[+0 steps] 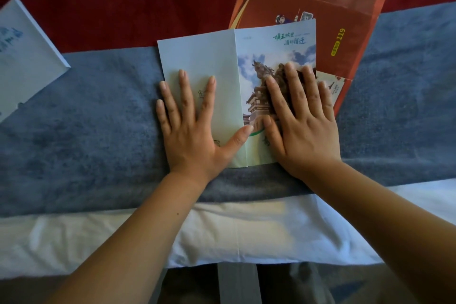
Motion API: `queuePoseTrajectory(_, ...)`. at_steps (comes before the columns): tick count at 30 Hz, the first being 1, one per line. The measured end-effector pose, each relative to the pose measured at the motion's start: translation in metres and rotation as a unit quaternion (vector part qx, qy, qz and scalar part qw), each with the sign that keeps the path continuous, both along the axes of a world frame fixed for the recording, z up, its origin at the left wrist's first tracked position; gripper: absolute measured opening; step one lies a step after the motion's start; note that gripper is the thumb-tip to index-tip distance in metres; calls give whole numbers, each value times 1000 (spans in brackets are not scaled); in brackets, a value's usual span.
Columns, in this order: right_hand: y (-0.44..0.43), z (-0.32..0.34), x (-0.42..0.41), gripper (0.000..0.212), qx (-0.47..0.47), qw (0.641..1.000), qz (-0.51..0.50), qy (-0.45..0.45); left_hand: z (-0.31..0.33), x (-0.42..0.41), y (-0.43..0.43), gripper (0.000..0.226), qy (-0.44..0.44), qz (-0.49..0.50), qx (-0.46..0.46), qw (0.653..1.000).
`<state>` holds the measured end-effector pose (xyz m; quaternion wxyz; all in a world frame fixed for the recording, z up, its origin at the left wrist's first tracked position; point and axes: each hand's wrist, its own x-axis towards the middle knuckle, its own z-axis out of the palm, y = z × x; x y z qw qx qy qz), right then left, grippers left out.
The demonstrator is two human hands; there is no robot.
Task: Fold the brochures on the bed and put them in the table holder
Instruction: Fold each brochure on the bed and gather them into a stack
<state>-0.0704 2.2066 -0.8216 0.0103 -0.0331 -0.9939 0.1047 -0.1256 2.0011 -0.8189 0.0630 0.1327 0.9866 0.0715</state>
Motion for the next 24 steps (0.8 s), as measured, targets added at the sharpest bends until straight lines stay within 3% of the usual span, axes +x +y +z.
queuePoseTrajectory(13, -12, 10, -5, 65, 38, 996, 3, -82, 3, 0, -3, 104, 1, 1, 44, 999)
queuePoseTrajectory(19, -48, 20, -16, 69, 34, 990, 47, -130, 21, -2, -11, 103, -67, 50, 205, 975)
queuePoseTrajectory(24, -103, 24, -25, 74, -15, 991, 48, -123, 38, -1, -39, 58, -55, 104, 424, 898)
